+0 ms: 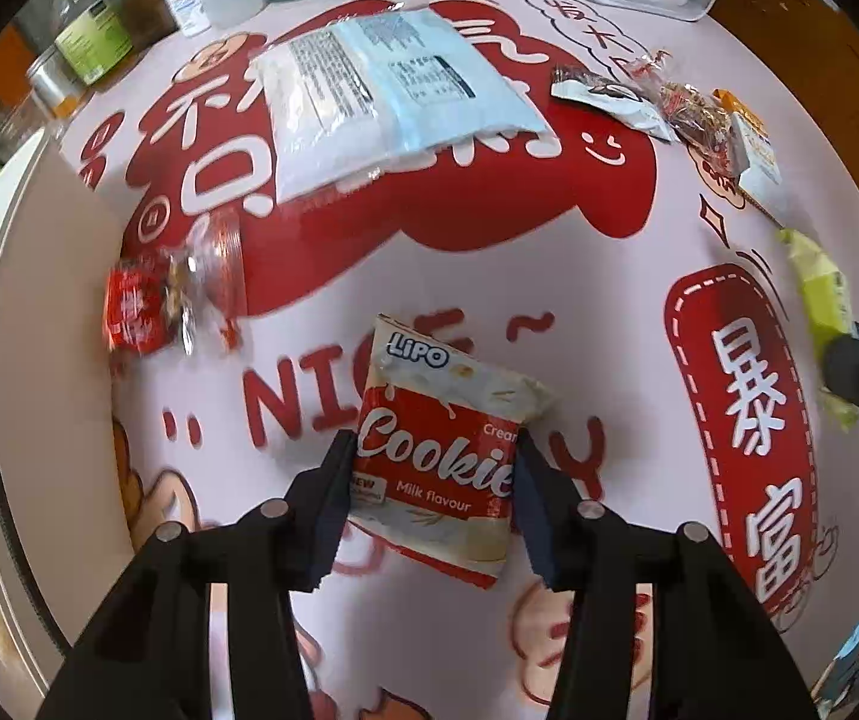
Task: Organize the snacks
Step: 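Grasp the LIPO Cookies pack with left tool while right grasps the green-yellow pack, then carry both packs into the white tray and open both tools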
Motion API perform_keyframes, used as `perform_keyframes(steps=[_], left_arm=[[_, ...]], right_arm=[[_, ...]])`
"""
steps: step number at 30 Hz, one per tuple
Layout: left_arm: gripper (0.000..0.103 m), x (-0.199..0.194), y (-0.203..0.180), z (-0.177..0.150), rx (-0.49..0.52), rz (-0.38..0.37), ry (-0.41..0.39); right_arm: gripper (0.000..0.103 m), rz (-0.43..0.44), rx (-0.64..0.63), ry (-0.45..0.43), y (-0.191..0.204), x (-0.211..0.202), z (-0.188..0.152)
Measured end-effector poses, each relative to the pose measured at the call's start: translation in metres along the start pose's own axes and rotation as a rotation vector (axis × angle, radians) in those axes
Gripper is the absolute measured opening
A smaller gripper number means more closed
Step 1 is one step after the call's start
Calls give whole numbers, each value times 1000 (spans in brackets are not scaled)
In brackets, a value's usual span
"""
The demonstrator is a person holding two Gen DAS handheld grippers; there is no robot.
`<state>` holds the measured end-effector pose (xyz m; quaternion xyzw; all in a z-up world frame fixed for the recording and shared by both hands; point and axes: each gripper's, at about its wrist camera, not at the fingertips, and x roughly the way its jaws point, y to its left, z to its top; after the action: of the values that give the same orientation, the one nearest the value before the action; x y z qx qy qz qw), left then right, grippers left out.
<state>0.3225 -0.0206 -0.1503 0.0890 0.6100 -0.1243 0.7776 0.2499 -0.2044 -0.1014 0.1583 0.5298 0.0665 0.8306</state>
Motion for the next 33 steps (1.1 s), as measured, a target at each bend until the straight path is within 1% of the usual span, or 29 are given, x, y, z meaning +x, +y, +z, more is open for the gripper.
perform_keyframes(steps=[1,3,7,9,11,14,15,17,19,22,25,27,31,33], left_arm=[[47,-5,-3,-4,-20,-8,-2],[47,-21,-6,-13,-44,-22,-29],[47,-77,-6,-39,-81,-59,-118],[47,-103,0,-55,-87,-37,-156],[47,-133,12,-73,-81,14,-210],[47,-168,46,-89,-93,94,-295],[47,-180,60,-97,-102,143,-335],[47,-194,83,-105,-111,221,-384],[47,-206,114,-114,-139,271,-410],[47,-214,164,-122,-205,269,-423],[48,-218,208,-125,-239,305,-422],[48,-222,232,-124,-252,314,-437],[48,-221,271,-111,-276,308,-450],[48,-217,284,-105,-291,284,-445]], right_arm=[[40,12,-6,-7,2,-5,-1],[40,46,-19,-21,9,-17,-3],[40,90,-75,-50,31,-39,-7],[40,103,-123,-60,51,-50,-10],[40,112,-159,-64,69,-56,-12],[40,130,-222,-76,108,-65,-18],[40,132,-250,-83,126,-68,-20],[40,138,-295,-88,157,-69,-25],[40,152,-344,-83,193,-67,-30],[40,162,-416,-81,248,-60,-34],[40,177,-459,-81,290,-50,-32],[40,147,-496,-83,320,-37,-30],[40,110,-511,-72,353,-16,-27],[40,93,-503,-74,363,-9,-25]])
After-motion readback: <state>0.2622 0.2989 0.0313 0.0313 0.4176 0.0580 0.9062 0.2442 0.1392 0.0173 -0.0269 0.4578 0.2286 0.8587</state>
